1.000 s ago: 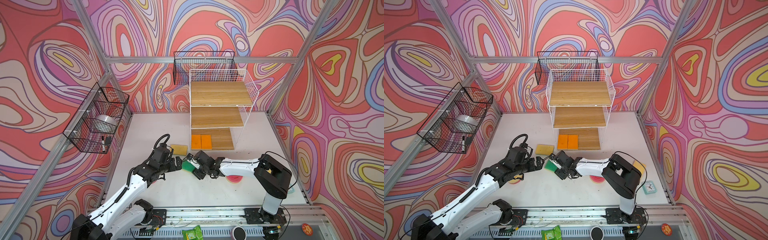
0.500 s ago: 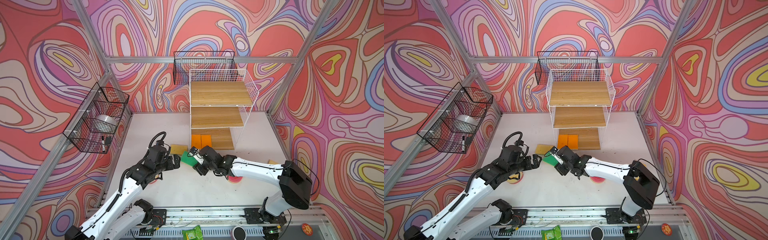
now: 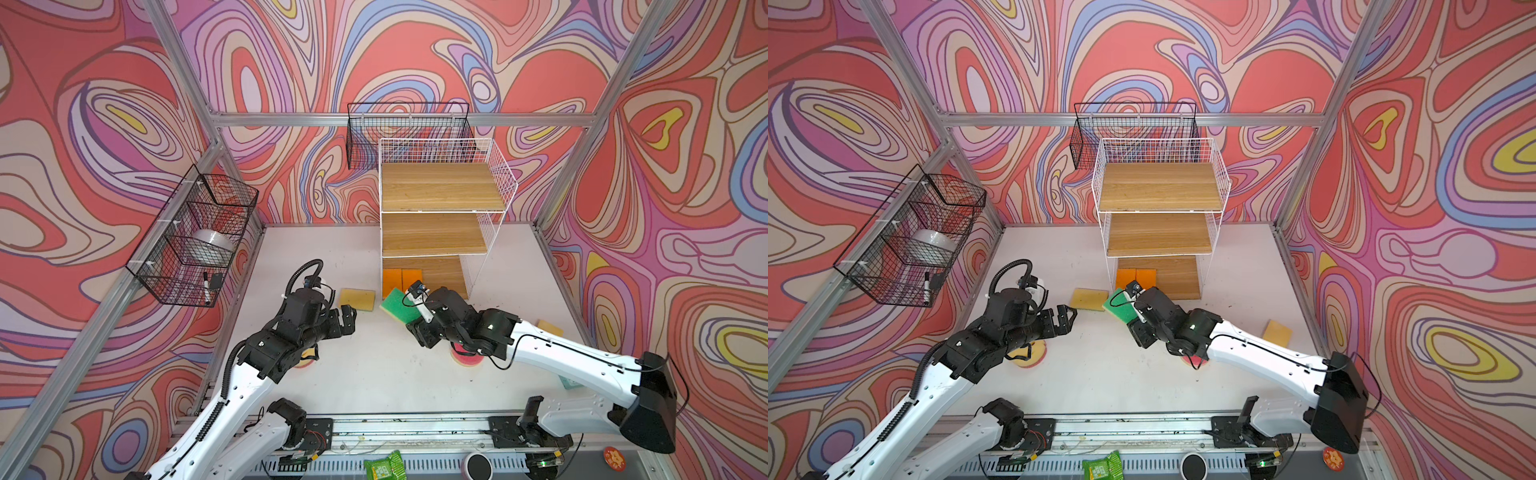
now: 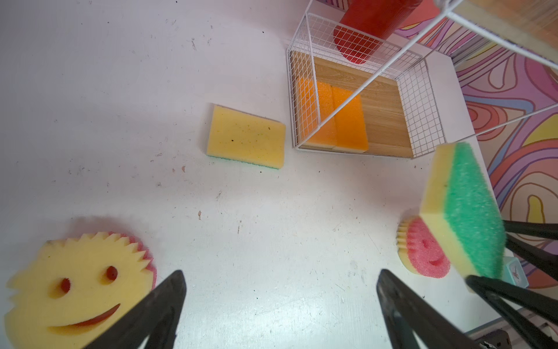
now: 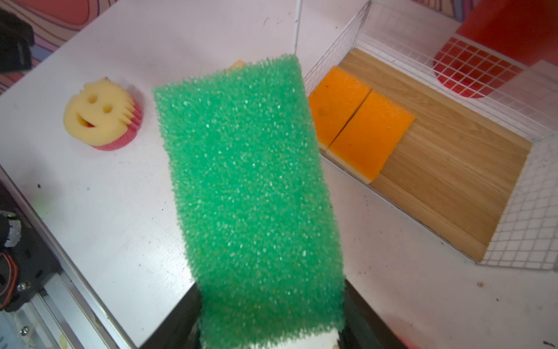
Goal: Place and organize the cleaning sponges onto the shelf
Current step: 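Carry the green sponge with the right gripper up to the middle shelf board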
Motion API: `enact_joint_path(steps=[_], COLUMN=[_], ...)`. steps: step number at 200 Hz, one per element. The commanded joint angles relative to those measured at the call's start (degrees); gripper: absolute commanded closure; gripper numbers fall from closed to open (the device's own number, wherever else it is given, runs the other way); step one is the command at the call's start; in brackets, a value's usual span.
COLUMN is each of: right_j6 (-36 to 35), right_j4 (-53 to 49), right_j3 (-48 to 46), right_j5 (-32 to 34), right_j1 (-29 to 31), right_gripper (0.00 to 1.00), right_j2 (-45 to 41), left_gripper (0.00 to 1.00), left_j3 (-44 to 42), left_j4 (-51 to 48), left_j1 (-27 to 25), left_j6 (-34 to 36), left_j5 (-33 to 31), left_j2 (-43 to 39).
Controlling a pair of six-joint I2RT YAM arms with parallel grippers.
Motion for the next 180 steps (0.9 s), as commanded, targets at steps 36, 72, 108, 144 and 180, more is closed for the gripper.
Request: enact_joint_path(steps=[36,72,108,144,180], right_j6=[14.26,19.45,23.37,27.52,27.99], right_j4=[-10.55,-9.33,-8.29,-7.72,-4.84], right_j3=[6.53,6.59,7.46,9.92,11.79], right_j5=[11.70,16.69,20.53,22.08,21.76], right_j1=[0.21,0.21,0.25,0.22,0.24], right_gripper=[0.42,0.43,0.43,0.44,0.44], right_j2=[-2.21,-4.63,-5.74,-4.80,-2.67], left_gripper=[0.00,0.00,0.00,0.00,0.00], left_j3=[-1.17,-4.00,-6.21,-7.62,-9.30], left_j4=[-1.63,1.08,4.06,5.73,7.50], left_j1=[0.30,0.31,0.24,0.27,0.29], left_j6=[-0.55,-1.59,-2.73,-2.84,-3.62], left_j5=[0.04,1.03,2.42,4.16,6.10], left_j2=[-0.70,-0.59,0.45,1.09,-0.11])
